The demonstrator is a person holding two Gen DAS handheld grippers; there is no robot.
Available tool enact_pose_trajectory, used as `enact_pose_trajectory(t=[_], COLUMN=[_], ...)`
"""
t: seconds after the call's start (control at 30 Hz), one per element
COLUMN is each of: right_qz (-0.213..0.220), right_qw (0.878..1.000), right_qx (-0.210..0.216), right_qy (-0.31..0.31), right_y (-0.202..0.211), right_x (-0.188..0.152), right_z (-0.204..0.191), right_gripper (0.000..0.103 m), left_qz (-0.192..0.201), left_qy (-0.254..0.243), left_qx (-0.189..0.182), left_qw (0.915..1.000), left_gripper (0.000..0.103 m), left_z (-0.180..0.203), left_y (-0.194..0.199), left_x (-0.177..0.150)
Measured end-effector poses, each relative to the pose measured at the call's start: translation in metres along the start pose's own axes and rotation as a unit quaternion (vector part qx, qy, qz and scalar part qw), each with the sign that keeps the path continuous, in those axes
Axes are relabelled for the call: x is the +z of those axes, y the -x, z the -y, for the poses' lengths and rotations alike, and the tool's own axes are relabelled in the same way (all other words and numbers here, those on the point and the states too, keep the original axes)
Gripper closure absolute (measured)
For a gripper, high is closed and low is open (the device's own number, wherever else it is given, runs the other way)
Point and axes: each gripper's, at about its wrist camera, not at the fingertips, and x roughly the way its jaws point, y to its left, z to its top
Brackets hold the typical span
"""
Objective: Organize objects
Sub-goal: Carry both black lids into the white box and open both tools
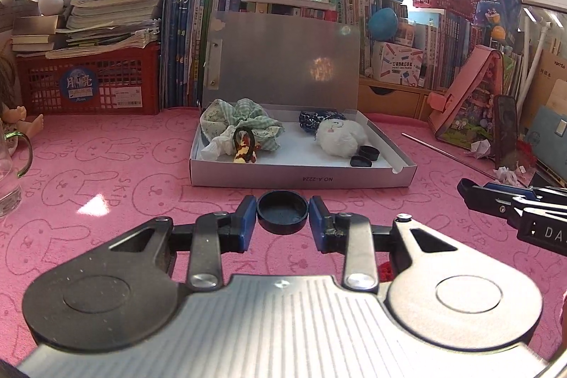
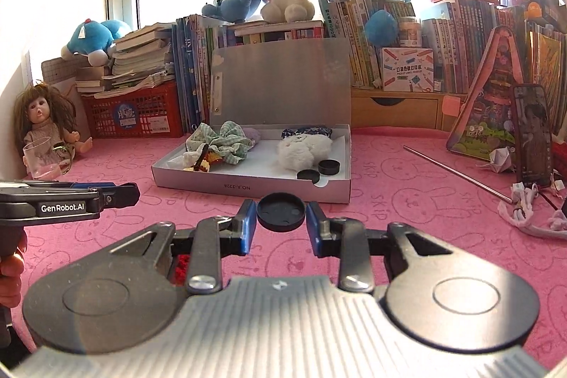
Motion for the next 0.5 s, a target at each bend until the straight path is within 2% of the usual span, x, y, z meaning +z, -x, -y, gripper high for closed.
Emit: enact_pose_trajectory(t=[0.5], right_qz=[-0.026], right_qw=[0.999], right_qx=[0.0], right_qy=[-0.029], right_y=[-0.058], right_x=[0.032], right_z=[0.021], right_gripper=[0.067], left_qz=[-0.002], left_qy=[0.005], left_qx=[-0.017], left_qw=[0.9998], left_gripper=[0.065], left_z=[0.0], left_y=[-0.054], left_x=[0.039])
